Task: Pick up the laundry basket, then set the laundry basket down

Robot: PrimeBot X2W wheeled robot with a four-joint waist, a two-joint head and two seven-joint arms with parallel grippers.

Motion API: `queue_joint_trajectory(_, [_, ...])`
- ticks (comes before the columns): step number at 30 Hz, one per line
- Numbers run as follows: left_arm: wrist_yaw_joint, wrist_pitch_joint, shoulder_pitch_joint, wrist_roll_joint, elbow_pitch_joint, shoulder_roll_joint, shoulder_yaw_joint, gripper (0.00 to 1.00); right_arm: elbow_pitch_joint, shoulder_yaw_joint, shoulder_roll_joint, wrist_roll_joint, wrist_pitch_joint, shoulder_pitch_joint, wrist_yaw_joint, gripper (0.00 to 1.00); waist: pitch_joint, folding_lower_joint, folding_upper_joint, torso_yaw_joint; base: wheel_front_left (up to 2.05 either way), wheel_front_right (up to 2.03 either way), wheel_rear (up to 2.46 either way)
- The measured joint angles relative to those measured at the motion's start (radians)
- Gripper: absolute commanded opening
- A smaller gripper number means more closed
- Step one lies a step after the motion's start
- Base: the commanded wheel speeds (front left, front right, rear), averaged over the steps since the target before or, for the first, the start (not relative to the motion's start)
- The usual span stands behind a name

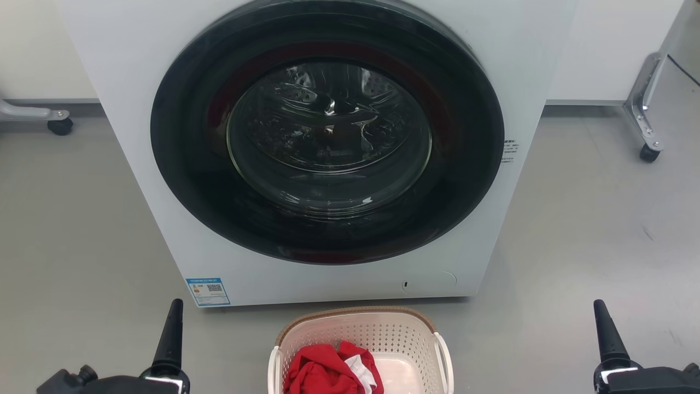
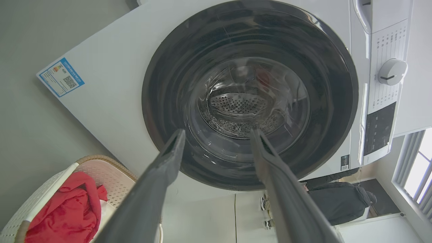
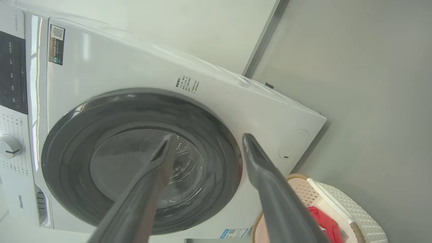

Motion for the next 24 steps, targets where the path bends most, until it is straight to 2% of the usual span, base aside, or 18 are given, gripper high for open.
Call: queue_joint_trajectory(24, [0.096,-0.088,-0.02,0.45,-0.062,0.08,-0.136,1.0,0.011,0.162,-0.081,-0.408,-0.088,-0.04,-0.069,1.0,-0.008,0.0,0.0,0.008,0.0,0.0,0.0])
